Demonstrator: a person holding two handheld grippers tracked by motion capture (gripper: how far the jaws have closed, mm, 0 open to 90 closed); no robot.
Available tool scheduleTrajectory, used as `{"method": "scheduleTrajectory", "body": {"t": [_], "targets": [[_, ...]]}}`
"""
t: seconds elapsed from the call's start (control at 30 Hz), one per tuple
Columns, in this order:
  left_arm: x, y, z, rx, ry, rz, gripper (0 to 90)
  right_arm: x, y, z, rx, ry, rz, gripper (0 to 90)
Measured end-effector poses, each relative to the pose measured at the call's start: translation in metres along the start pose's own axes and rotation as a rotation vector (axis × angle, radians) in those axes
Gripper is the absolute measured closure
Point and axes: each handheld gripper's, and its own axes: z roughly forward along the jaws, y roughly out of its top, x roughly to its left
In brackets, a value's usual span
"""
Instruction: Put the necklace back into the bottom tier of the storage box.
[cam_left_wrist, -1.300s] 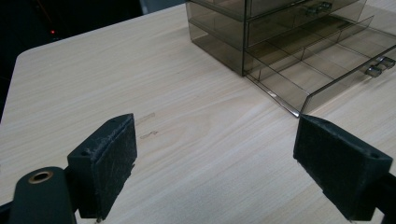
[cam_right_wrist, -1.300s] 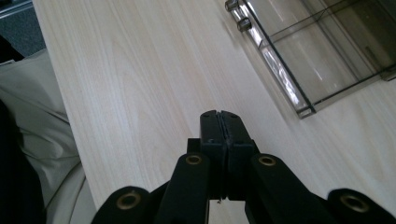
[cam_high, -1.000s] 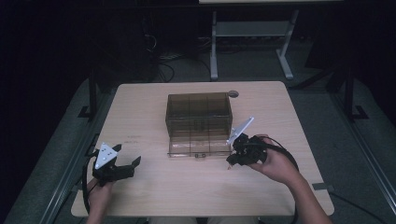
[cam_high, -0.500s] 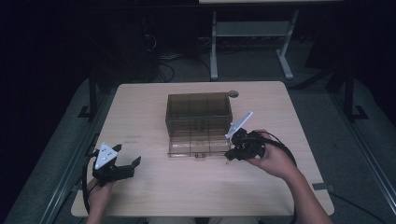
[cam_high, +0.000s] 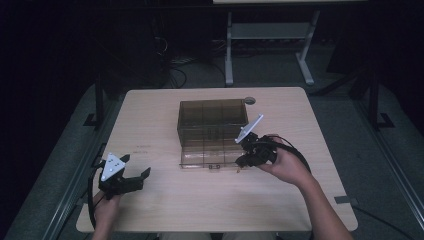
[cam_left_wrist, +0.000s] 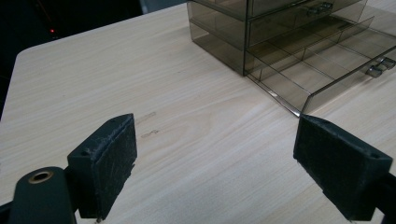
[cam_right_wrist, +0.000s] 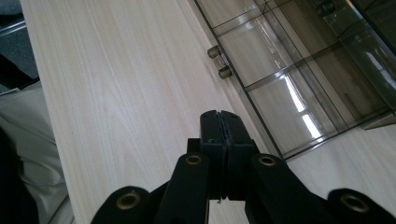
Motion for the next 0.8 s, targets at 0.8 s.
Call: {"method": "scheduleTrajectory", "body": {"t": [0.8], "targets": [[0.002,0.000,-0.001,0.000,0.002,-0.001,12.9,-0.023,0.024,0.006,0.039,-0.019,0.018,88.8]]}}
